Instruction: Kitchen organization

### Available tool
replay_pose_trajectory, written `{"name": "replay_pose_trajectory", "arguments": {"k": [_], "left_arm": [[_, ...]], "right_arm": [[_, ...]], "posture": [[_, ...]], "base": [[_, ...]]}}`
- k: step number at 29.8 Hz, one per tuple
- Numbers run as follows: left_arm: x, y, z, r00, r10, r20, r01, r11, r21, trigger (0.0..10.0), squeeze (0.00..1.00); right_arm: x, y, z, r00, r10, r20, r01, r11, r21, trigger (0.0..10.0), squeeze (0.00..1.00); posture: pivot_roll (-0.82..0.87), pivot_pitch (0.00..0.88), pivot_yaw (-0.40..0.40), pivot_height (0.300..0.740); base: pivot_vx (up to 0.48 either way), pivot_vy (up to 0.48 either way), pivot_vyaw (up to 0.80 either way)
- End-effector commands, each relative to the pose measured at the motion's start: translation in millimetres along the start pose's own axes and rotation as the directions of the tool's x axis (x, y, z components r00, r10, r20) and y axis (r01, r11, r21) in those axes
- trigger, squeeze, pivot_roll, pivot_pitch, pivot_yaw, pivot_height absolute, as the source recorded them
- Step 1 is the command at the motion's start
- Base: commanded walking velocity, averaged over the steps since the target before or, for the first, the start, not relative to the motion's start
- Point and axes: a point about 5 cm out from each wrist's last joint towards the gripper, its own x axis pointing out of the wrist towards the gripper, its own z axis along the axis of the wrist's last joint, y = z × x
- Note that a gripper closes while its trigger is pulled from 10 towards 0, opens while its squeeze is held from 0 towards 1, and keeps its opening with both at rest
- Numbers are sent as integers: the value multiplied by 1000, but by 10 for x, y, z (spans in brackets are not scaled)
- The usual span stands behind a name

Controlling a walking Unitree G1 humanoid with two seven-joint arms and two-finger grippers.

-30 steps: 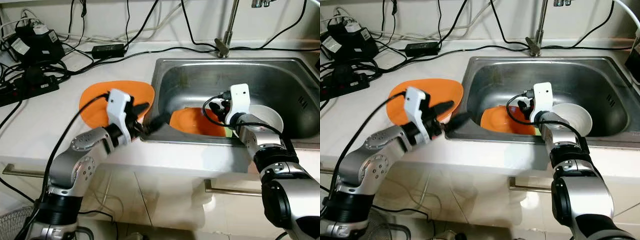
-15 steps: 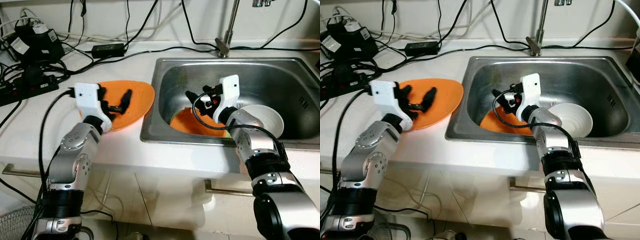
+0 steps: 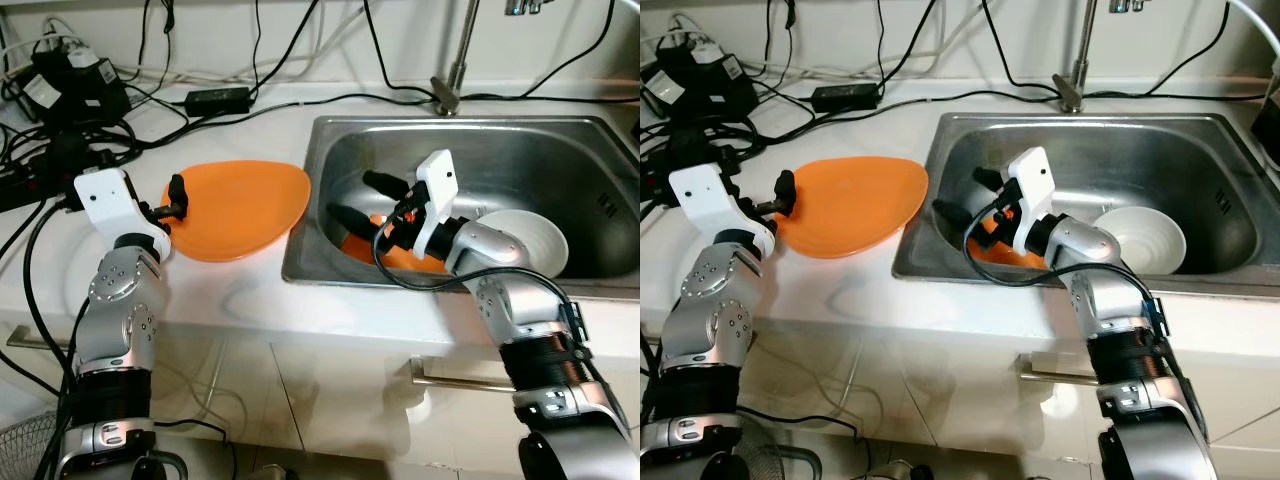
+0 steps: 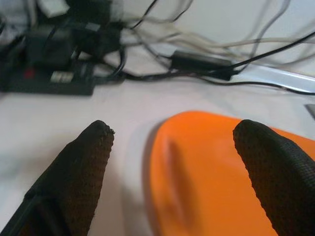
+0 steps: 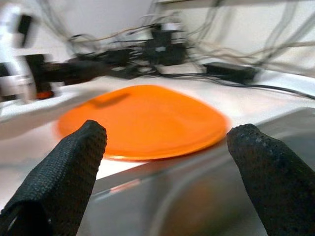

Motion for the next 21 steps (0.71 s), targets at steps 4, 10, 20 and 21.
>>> {"name": "replay_pose_trajectory", "arguments": {"k": [4, 10, 20, 21], "left_arm": [[53, 37, -118, 993, 48, -109, -63, 988, -141, 10000, 0], [62, 65, -214, 979, 94, -179, -132, 968, -213, 10000, 0], [45, 19, -373, 951, 47, -305, -158, 922, -353, 10000, 0], [39, -1, -401, 945, 27, -326, -155, 915, -373, 10000, 0]], "right_arm": [[-30, 73, 54, 997, 66, -32, -66, 998, -19, 10000, 0], [-50, 88, 24, 996, 59, -60, -61, 998, -30, 10000, 0], [-46, 135, 41, 994, 86, -71, -89, 995, -41, 10000, 0], [-44, 139, 42, 994, 88, -72, -91, 995, -43, 10000, 0]], "posture": [[-30, 39, 99, 740], [-33, 34, 102, 740], [-33, 32, 98, 740], [-33, 32, 98, 740]], "base": [[0, 0, 0], [0, 0, 0], [0, 0, 0], [0, 0, 0]]}}
